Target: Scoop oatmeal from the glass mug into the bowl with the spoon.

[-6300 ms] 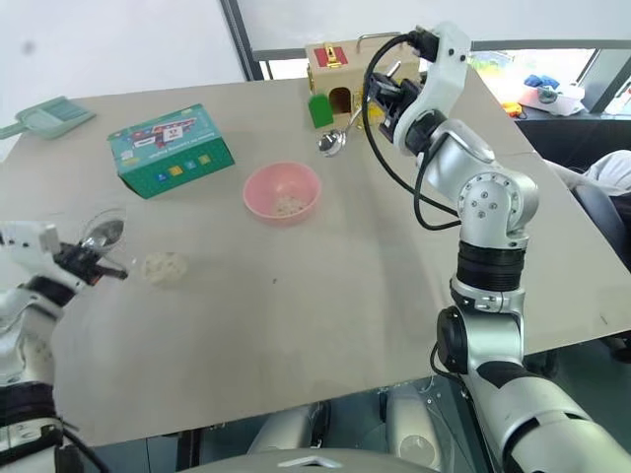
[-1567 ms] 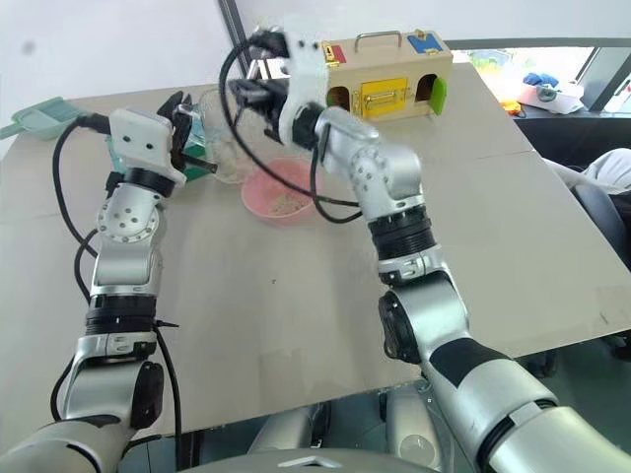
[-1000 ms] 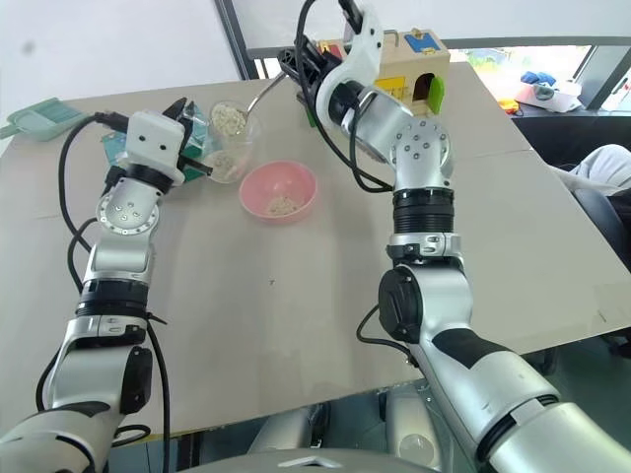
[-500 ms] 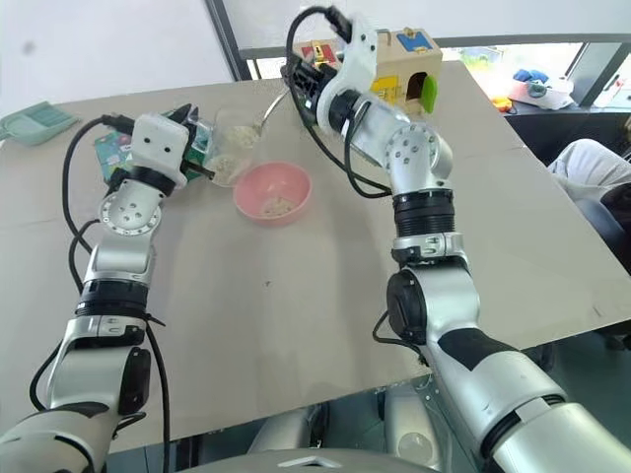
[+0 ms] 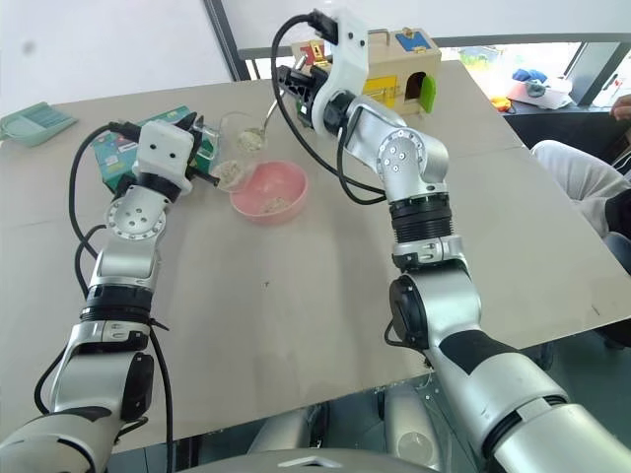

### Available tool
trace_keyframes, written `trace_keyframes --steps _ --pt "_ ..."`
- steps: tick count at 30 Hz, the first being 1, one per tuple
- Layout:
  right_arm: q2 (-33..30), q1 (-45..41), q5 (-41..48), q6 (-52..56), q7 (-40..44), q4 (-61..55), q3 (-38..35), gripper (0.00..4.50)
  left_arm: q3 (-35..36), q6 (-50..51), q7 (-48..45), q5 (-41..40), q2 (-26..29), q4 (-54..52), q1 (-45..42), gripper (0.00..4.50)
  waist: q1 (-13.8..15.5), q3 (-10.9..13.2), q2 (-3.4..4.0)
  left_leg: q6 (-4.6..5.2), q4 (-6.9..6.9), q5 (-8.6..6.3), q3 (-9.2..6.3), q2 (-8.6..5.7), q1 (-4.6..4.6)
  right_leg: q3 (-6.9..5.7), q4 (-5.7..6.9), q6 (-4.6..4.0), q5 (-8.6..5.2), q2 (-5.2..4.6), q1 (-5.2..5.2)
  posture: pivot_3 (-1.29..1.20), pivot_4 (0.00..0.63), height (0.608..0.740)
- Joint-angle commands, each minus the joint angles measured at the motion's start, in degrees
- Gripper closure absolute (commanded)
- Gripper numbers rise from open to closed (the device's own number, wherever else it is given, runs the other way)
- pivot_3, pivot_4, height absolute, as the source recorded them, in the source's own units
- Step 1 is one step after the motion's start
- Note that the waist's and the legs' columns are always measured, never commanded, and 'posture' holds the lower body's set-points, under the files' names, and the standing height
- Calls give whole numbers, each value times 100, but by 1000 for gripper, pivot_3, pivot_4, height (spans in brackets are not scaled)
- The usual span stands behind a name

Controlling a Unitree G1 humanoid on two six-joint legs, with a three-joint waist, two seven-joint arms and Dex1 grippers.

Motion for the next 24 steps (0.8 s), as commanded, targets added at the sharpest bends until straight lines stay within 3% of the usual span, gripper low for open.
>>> trace_keyframes --steps 1,5,14,24 --pt "-22 -154 154 46 -43 -245 -133 4500 130 -61 27 -89 101 -349 -34 4435 -3 0 0 0 0 0 0 0 0 0 0 0 0 0 0 0 150 740" --pt "-26 -85 149 55 -53 -179 -161 4500 135 -45 33 -97 92 -376 -25 4435 -3 0 0 0 0 0 0 0 0 0 1 0 0 0 0 0 150 740" --pt "185 -308 1121 317 -827 88 -1184 4500 313 22 51 -129 290 -624 128 4435 -9 0 0 0 1 0 0 1 0 1 2 0 0 0 0 0 150 740" --pt "208 -340 1525 434 -1139 55 -1337 4500 552 252 86 -162 601 -706 342 4435 -4 0 0 0 1 0 2 1 1 3 3 0 0 0 0 0 150 740"
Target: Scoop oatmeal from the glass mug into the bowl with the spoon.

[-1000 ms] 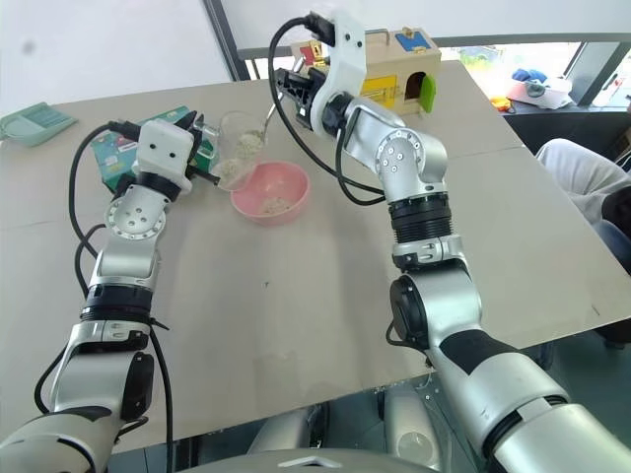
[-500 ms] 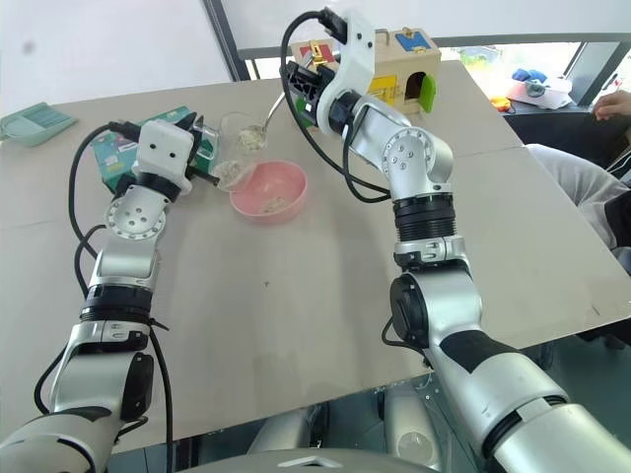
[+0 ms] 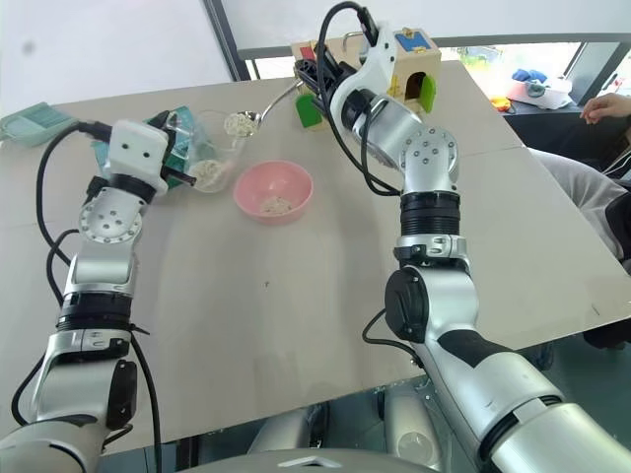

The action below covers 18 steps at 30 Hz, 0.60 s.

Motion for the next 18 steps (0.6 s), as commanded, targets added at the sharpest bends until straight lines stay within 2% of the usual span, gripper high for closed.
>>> trace_keyframes --steps 1,6,9,12,16,18 --pt "2 -193 243 -18 -59 -202 -51 4500 249 32 95 -53 184 -405 57 4435 -6 0 0 0 0 0 0 0 0 0 0 0 0 0 0 0 150 740" --pt "-16 -28 249 7 -84 -311 51 4500 465 203 209 -56 274 -519 445 4435 -10 0 0 0 -1 0 1 1 1 1 0 0 0 0 0 0 150 740" --pt "-160 402 -527 -93 357 -593 928 4500 643 289 324 -95 321 -528 635 4435 -10 -1 0 0 0 0 1 1 2 1 1 0 0 1 0 0 150 740" --pt "-132 556 -846 -297 536 -704 1308 4500 721 350 376 -126 331 -544 694 4435 2 0 0 0 3 0 2 1 -1 1 2 0 0 1 0 0 150 740" --pt "-526 803 -2456 -1310 1378 -926 2975 4500 744 413 448 -116 254 -694 837 4435 -10 -1 0 0 6 0 3 0 0 1 4 0 0 1 -1 0 150 740" --pt "-617 931 -2839 -1678 1748 -1117 3445 4500 741 433 457 -127 227 -784 905 4435 -9 -1 -1 0 5 0 4 -1 1 2 3 0 0 1 -1 0 150 740"
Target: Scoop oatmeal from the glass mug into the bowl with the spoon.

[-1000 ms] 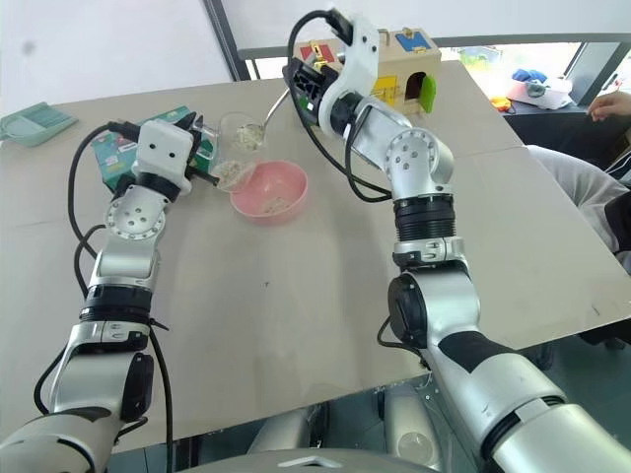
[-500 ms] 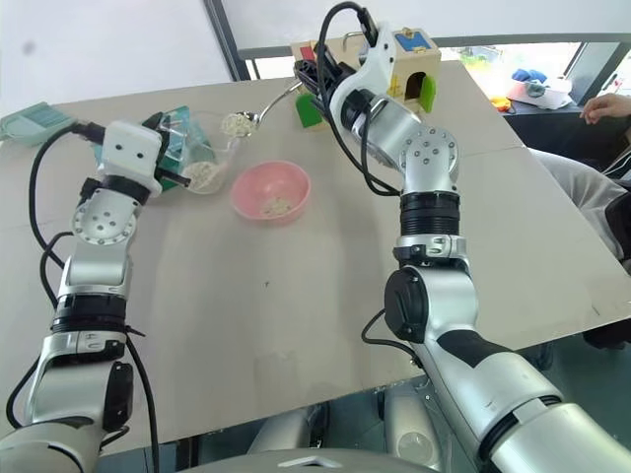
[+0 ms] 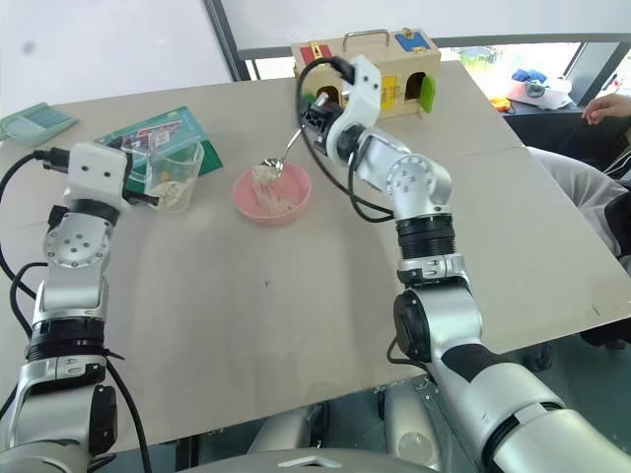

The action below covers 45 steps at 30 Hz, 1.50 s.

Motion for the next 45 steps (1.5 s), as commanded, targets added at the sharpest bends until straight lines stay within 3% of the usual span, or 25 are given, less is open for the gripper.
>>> trace_keyframes --steps 1,4,9,13,17,19,26,29,31,34,38,42,45 --pt "-180 153 -881 -913 793 -604 930 4500 171 -4 114 -79 21 -389 82 4435 1 0 0 0 -1 0 -1 0 0 -1 -2 0 0 0 0 0 150 740" --pt "-352 299 -1263 -1390 1379 -998 1378 4500 170 9 126 -85 4 -404 121 4435 8 0 0 -1 1 0 -4 0 -1 -5 -2 0 0 1 0 0 150 740" --pt "-473 359 -1563 -1770 1817 -1260 1499 4500 149 -45 158 -56 -28 -368 220 4435 10 0 -1 -1 3 0 -4 0 1 -5 -2 0 0 1 1 0 150 740" --pt "-239 285 -1061 -1310 1600 -1233 800 4500 120 -73 142 -86 -71 -352 243 4435 27 -1 -1 -1 4 0 -5 0 2 -6 0 0 0 2 2 0 150 740" --pt "228 71 220 -346 1239 -1320 -310 4500 41 -59 67 -157 -215 -452 265 4435 40 -1 -1 -1 6 1 -7 0 2 -8 -1 0 0 2 5 0 150 740" --pt "382 18 498 -125 1129 -1361 -525 4500 -12 1 28 -209 -318 -563 275 4435 39 -1 -1 -1 6 1 -8 0 2 -8 -1 0 0 1 5 0 150 740" --pt "839 375 190 -167 893 -1477 -69 4500 -237 189 19 -316 -831 -1025 156 4435 24 -1 -1 -1 4 0 -4 0 3 -3 3 0 0 0 4 0 150 740" --pt "868 364 62 -322 813 -1311 41 4500 -253 167 -48 -404 -959 -1244 184 4435 32 -1 -1 -1 10 0 -5 0 1 -5 3 0 0 0 5 0 150 740" --pt "671 427 -320 -516 1104 -1191 490 4500 -231 126 -66 -517 -1052 -1351 201 4435 29 -1 -2 -1 10 0 -5 -1 2 -5 3 0 0 0 5 0 150 740" --pt "544 621 -686 -815 1457 -1185 919 3574 -162 243 -51 -691 -1190 -1445 235 4500 21 -2 -2 -1 9 0 -2 -1 5 -3 3 0 0 1 5 0 150 740" --pt "352 927 -587 -819 1998 -1707 1069 1665 4 448 -33 -947 -1338 -1492 401 4500 25 -2 -2 -1 10 0 -2 0 4 -2 4 0 0 1 5 0 150 740" --pt "-227 1497 -199 -1349 3046 -2622 837 1665 512 569 -147 -1714 -1536 -1341 694 4500 41 -3 -4 0 12 0 -8 0 2 -8 -3 0 0 0 9 0 150 740" --pt "-1066 2136 -70 -1325 3718 -3539 892 1665 839 619 -275 -2136 -1605 -1240 992 4500 61 -3 -4 0 11 0 -16 0 2 -17 -10 0 0 0 15 0 150 740"
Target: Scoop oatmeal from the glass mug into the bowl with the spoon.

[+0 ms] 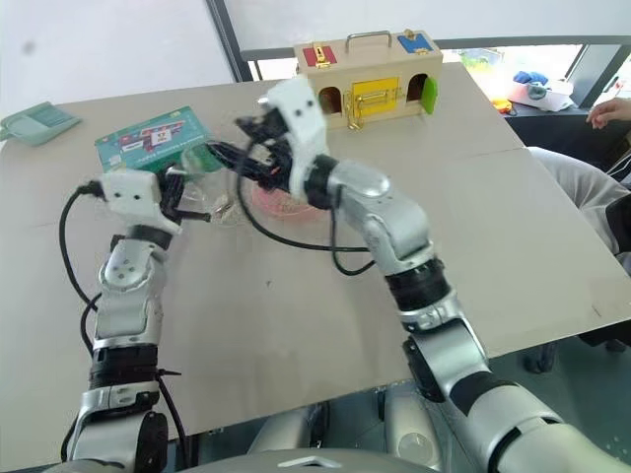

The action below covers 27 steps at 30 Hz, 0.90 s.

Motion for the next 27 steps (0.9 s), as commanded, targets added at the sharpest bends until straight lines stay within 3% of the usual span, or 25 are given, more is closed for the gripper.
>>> trace_keyframes --steps 1,7,13,16,17,19,21,27 --pt "-924 642 6 -233 891 -1156 105 1665 513 -58 -237 -662 -39 -62 245 4500 26 -1 -1 0 0 0 0 0 1 0 1 0 0 0 1 0 150 740" --pt "-2204 2195 -282 -610 1135 -2023 -114 1665 693 -323 -657 -906 -18 315 656 4500 196 -1 -2 -1 1 0 6 5 23 1 6 0 0 1 26 0 150 740" --pt "-2677 2835 -236 -986 1283 -2120 -432 1665 698 -649 -1097 -1006 48 748 730 4500 311 -4 -3 -1 13 0 15 7 43 6 4 4 15 8 54 0 150 740" --pt "-2729 2877 -245 -1080 1298 -2132 -431 1607 735 -730 -1244 -1077 97 917 686 3470 310 -5 -1 -1 14 0 16 9 47 6 3 4 16 9 59 0 150 740" --pt "-2719 2875 -255 -1125 1292 -2132 -423 1607 756 -725 -1289 -1101 123 953 691 2564 313 -5 -1 -1 14 0 15 11 46 5 3 4 16 10 58 0 150 740" --pt "-2709 2874 -259 -1185 1285 -2140 -419 1607 809 -688 -1304 -1148 146 942 727 2072 320 -5 -1 -1 14 0 14 12 45 4 2 4 16 10 58 0 150 740" --pt "-2727 2924 -242 -1188 1263 -2184 -440 1607 853 -469 -1416 -1325 167 728 921 1182 319 -6 -2 -1 15 -1 14 12 45 4 0 4 16 9 59 0 150 740" --pt "-3328 3637 -417 -893 1183 -2264 -777 1607 713 918 -2300 -2023 599 -674 2583 1182 316 -7 -2 3 9 -4 17 14 40 12 -12 3 16 8 55 0 150 740"
